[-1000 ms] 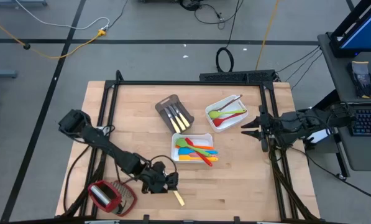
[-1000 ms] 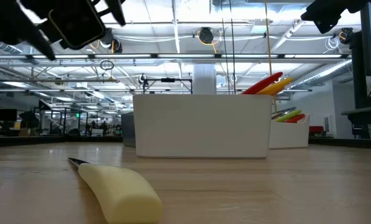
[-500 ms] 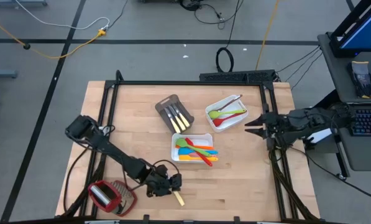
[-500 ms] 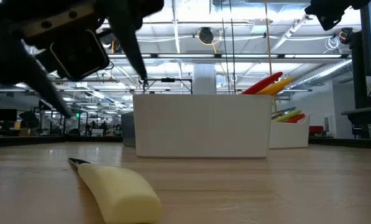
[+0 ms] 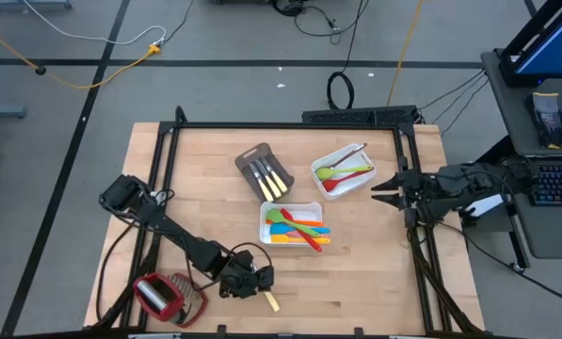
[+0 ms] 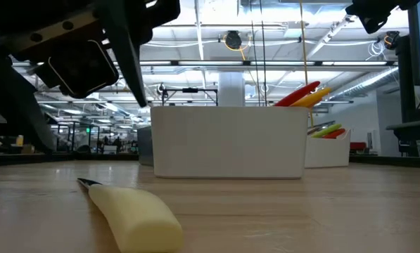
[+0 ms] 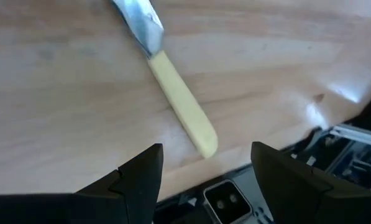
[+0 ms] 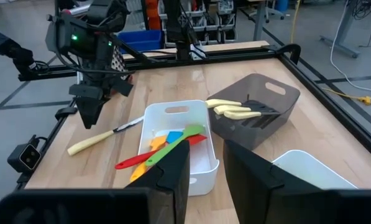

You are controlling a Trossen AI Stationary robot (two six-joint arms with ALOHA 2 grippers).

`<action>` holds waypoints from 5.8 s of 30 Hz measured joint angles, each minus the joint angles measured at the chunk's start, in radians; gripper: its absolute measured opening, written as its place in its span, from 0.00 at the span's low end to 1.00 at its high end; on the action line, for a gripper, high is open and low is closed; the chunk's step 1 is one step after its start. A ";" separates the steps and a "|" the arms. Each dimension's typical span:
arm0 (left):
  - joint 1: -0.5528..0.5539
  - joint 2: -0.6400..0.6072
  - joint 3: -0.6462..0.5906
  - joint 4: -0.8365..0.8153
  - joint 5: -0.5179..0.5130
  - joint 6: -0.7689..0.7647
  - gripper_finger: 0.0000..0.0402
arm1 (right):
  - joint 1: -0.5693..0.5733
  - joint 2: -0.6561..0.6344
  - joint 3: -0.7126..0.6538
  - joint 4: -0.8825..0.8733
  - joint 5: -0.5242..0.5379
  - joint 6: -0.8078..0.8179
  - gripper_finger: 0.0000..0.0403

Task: Pick & Place Kitchen Items
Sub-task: Put the yellow knife into the black bin

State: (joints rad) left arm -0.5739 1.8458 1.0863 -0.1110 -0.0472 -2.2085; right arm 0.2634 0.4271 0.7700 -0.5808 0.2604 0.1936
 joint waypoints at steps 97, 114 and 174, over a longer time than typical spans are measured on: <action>-0.056 0.098 0.009 0.010 -0.324 -0.212 0.00 | 0.000 0.000 -0.058 0.025 0.000 0.032 0.22; 0.005 0.073 0.014 0.128 -0.339 0.040 0.03 | 0.000 0.000 -0.058 0.039 0.000 0.074 0.22; 0.109 0.405 0.698 -0.539 -0.109 -0.340 0.31 | 0.000 -0.002 -0.058 0.031 -0.004 -0.259 0.22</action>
State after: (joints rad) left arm -0.4653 2.2509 1.7840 -0.6498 -0.1562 -2.5488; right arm 0.2636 0.4255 0.7124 -0.5503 0.2562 -0.0650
